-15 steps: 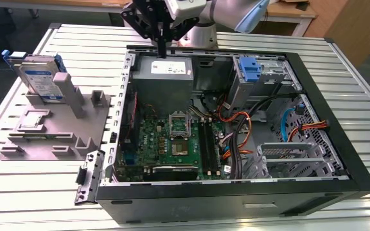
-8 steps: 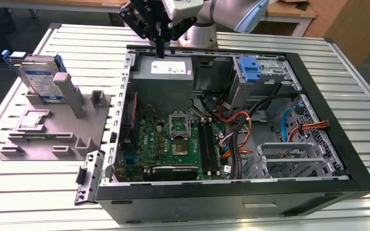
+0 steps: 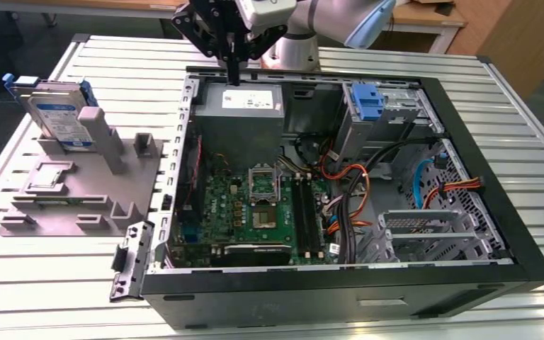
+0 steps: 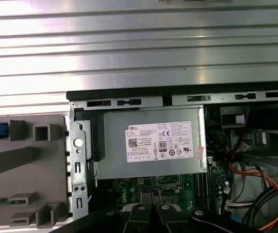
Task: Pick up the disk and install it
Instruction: 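Reach for the disk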
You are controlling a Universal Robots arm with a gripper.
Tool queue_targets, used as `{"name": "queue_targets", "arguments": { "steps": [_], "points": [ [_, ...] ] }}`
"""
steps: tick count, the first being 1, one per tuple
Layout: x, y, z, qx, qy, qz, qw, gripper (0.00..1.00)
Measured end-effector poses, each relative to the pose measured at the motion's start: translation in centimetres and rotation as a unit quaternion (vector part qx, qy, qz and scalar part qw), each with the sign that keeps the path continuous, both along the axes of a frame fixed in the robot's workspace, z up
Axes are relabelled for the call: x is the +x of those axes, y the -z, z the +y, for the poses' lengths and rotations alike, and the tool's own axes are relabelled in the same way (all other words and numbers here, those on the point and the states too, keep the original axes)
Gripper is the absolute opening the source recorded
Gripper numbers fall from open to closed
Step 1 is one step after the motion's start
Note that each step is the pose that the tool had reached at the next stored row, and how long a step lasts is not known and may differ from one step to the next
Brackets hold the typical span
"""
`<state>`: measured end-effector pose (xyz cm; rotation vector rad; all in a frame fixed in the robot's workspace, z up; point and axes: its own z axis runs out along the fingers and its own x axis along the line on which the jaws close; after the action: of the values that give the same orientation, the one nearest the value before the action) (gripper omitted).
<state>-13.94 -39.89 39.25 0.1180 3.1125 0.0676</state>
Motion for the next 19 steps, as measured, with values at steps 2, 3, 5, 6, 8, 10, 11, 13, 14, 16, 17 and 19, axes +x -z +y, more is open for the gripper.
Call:
{"name": "queue_targets", "arguments": {
  "steps": [2,3,5,6,8,10,11,13,14,16,17,19],
  "points": [
    [-0.04,0.00,0.00,0.0000,0.000,0.0000,1.0000,0.10],
    [-0.06,0.00,0.00,0.0000,0.000,0.0000,1.0000,0.10],
    [-0.12,0.00,0.00,0.0000,0.000,0.0000,1.0000,0.10],
    [-0.15,0.00,0.00,0.0000,0.000,0.0000,1.0000,0.10],
    [-0.25,0.00,0.00,0.0000,0.000,0.0000,1.0000,0.10],
    [-0.41,0.01,0.00,0.0000,0.000,0.0000,1.0000,0.10],
    [-0.52,0.01,0.00,0.0000,0.000,0.0000,1.0000,0.10],
    [-0.79,0.01,0.00,0.0000,0.000,0.0000,1.0000,0.10],
    [-0.94,0.01,0.00,0.0000,0.000,0.0000,1.0000,0.10],
    [-1.28,0.02,0.00,0.0000,0.000,0.0000,1.0000,0.10],
    [-1.38,0.02,0.00,0.0000,0.000,0.0000,1.0000,0.10],
    [-1.38,0.02,0.00,0.0000,0.000,0.0000,1.0000,0.10]
  ]
}}
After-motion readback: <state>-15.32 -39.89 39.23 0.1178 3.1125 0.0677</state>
